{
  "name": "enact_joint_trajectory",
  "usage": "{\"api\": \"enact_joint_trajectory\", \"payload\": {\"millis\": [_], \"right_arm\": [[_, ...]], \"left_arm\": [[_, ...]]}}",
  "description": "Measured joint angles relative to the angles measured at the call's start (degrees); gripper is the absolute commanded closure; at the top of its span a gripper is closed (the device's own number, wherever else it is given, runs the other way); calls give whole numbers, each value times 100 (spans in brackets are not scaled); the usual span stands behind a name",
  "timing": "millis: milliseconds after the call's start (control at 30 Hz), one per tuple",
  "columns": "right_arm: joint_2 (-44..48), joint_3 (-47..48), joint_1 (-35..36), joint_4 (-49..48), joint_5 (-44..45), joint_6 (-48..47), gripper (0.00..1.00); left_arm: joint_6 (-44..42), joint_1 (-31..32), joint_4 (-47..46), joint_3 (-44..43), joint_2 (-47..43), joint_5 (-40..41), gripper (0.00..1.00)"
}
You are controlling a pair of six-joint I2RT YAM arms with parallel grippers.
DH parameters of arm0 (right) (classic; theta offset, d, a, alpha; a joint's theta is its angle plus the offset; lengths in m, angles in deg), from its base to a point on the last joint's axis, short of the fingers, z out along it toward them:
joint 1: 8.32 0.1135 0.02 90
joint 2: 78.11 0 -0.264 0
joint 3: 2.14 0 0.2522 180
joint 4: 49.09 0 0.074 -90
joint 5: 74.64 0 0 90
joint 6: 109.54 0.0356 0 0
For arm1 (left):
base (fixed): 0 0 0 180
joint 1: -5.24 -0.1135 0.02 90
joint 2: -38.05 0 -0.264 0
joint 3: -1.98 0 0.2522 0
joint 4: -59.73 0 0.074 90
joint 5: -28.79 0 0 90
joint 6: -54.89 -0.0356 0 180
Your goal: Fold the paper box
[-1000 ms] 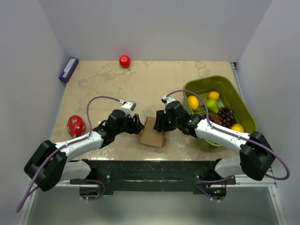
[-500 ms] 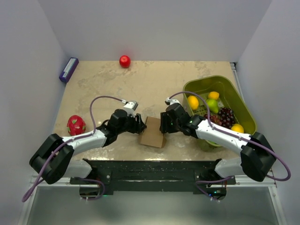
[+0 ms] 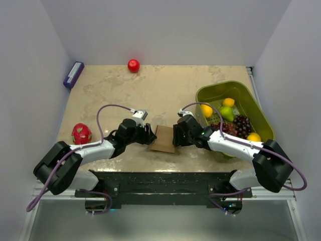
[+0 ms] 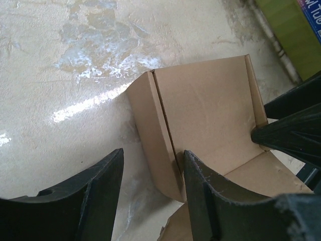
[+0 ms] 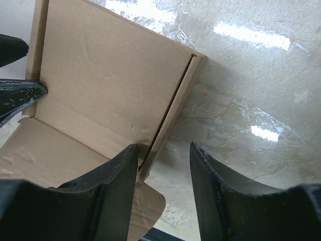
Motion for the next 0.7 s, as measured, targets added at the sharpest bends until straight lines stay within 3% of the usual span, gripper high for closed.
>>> {"api": "enact_joint_trajectory", "payload": {"millis": [433, 700], "right_arm": [[74, 79, -74, 48, -94, 37, 45], [68, 129, -240, -116, -332, 127, 48]], "left_arm": [[22, 4, 190, -33, -289, 7, 32], [59, 4, 258, -214, -804, 26, 30]]}}
